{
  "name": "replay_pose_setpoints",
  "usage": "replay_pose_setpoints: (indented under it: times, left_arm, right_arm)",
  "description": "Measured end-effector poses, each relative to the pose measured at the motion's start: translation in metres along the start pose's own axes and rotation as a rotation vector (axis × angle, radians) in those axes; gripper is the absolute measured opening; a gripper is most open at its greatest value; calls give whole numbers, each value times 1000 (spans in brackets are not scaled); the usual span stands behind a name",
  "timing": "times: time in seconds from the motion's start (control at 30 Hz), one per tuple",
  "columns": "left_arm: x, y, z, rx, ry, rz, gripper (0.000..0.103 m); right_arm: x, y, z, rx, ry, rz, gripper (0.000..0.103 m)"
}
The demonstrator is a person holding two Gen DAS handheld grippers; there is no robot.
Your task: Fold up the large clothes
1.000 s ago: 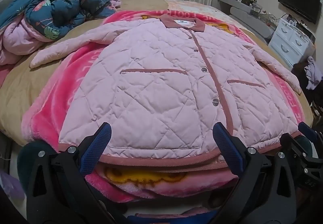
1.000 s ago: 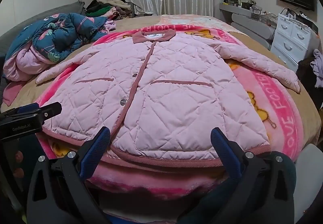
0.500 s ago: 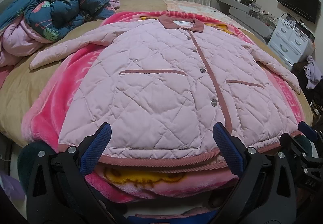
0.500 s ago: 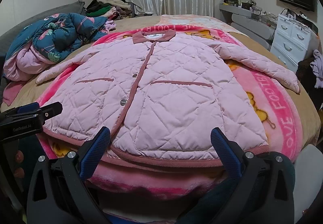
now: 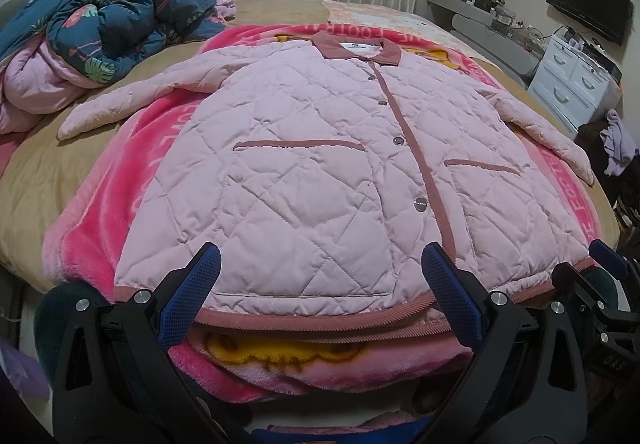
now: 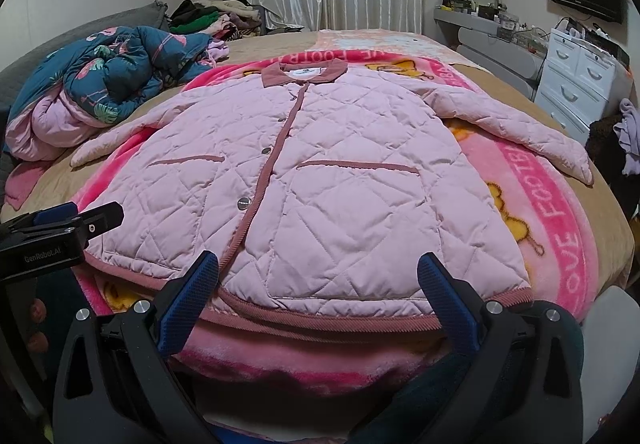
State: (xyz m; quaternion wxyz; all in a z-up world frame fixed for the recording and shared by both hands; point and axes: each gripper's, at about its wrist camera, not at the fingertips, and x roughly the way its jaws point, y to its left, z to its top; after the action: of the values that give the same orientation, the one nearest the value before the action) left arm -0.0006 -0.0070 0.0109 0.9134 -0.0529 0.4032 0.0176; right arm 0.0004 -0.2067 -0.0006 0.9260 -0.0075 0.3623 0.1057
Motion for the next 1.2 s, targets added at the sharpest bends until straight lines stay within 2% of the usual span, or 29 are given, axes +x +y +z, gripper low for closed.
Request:
replay_pose_setpoints:
  times: [0.97,1.2]
  left_arm:
    - [7,-4,3,14,-2,-6,94]
    - [18,-16,13,28,-10,-23,94]
  right_arm:
    - [3,-4,0,4,0,3,99]
    - [11,-12,12,4,-1,-12,99]
